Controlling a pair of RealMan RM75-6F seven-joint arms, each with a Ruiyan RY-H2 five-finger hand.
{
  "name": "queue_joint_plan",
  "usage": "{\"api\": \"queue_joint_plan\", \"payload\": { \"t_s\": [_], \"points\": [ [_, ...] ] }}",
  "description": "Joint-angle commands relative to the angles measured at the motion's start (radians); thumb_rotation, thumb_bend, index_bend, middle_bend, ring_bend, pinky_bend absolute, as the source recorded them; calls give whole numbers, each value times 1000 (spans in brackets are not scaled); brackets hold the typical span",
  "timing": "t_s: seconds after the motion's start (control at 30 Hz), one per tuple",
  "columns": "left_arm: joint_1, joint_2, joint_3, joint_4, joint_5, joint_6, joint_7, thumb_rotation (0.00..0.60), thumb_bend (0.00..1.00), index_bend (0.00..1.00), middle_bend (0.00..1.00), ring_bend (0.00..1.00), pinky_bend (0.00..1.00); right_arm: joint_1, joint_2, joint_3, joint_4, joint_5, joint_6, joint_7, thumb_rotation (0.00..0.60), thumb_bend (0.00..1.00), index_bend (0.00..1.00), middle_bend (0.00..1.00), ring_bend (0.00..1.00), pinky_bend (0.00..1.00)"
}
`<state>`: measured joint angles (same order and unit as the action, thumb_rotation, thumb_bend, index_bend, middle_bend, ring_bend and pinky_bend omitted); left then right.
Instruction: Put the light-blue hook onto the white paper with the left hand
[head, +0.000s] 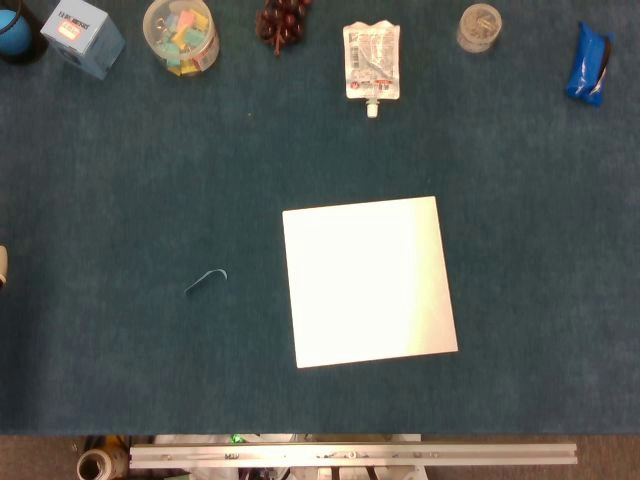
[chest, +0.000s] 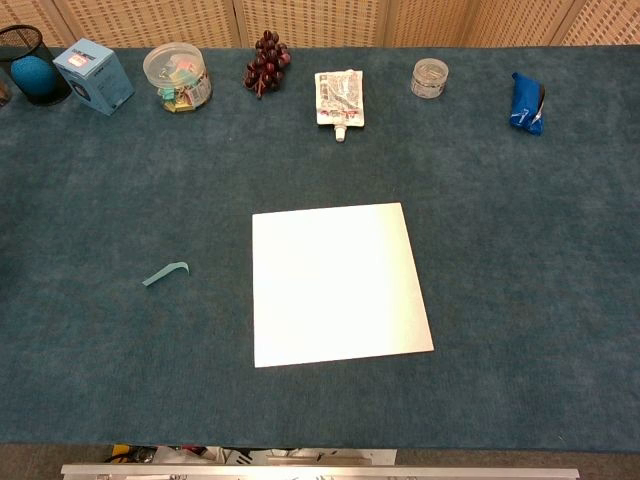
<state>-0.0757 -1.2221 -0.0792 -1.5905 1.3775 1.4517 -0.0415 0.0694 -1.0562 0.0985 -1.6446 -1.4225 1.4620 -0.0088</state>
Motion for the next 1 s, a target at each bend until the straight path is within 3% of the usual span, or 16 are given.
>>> {"api": "queue_joint_plan", "payload": {
  "t_s": [0.03,0.13,0.33,0.53,0.8,1.0],
  "points": [
    [-1,0,1,0,3,-1,3,600,392,209,104,69,247,0,3,2,-1,1,1,0,600,353,233,372,293,302],
    [-5,7,6,-6,17,-3,8,600,392,210,120,84,248,1,9,6,-5,-1,7,0,600,353,233,372,293,303],
    [-43,49,31,-48,66,-65,38,600,392,241,257,327,392,3,33,22,-19,-9,27,-1,600,353,233,372,293,302],
    [-104,55,34,-85,87,-142,138,600,392,327,375,448,520,7,50,23,-28,-11,21,-3,600,353,233,372,293,303],
    [-187,-5,31,-95,112,-226,255,600,354,379,682,744,857,8,48,17,-20,-8,11,5,600,353,233,372,293,303],
    [-231,-37,47,-114,80,-304,362,600,341,383,888,938,985,7,45,14,-3,-3,4,21,600,353,233,372,293,303]
  ]
}}
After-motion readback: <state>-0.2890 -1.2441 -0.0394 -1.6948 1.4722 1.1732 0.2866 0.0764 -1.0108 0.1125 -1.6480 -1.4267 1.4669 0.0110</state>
